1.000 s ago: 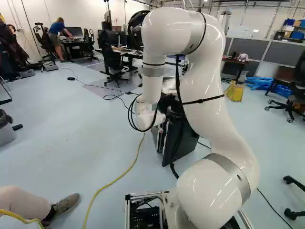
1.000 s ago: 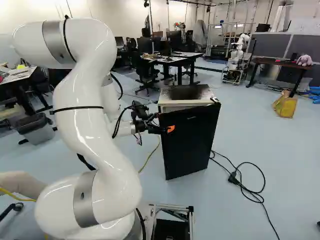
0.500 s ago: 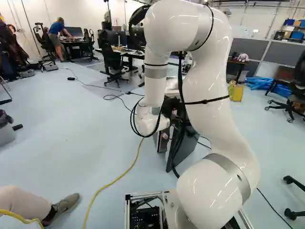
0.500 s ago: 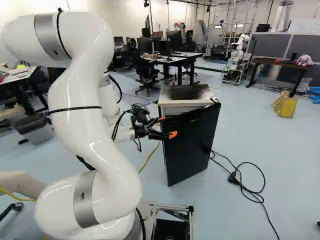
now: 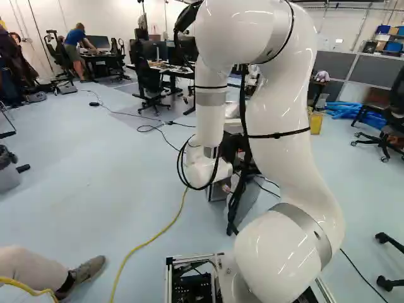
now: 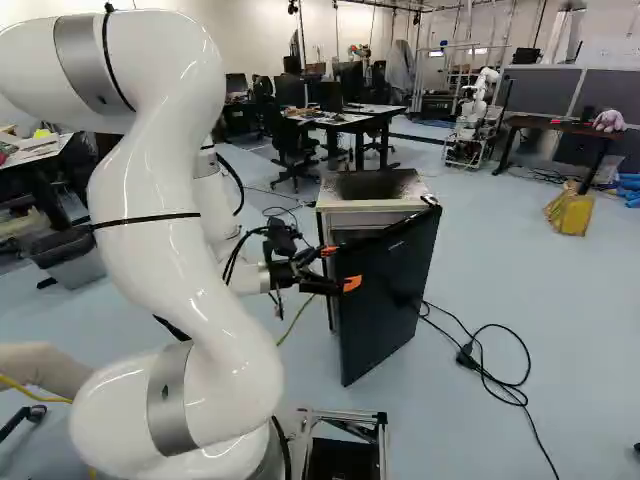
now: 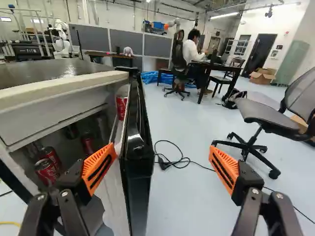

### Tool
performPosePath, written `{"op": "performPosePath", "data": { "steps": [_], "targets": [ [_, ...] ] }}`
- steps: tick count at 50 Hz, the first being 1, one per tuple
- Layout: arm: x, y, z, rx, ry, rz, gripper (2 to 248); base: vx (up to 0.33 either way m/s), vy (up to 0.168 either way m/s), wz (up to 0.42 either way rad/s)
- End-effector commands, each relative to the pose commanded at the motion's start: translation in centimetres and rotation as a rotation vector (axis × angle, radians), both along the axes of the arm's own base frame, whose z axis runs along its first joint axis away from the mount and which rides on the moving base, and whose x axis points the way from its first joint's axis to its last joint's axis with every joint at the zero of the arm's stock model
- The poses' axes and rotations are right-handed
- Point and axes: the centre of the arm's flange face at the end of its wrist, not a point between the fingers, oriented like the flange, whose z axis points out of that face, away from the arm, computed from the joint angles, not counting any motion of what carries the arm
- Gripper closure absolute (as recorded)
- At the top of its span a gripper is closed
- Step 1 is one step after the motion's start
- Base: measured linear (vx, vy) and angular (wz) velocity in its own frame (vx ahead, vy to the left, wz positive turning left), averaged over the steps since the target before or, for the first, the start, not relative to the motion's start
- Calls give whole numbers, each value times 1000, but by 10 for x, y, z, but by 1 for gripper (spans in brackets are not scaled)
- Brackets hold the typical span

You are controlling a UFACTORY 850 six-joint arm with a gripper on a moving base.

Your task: Grab a drink from the fridge

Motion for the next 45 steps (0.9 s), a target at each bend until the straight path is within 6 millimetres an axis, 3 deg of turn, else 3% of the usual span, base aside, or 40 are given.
{"op": "performPosePath", "data": {
  "steps": [31,45],
  "targets": [
    [-40,-39,3,-55,43,-146,3,0,0,0],
    [-42,-61,4,-58,42,-250,3,0,0,0]
  ]
}}
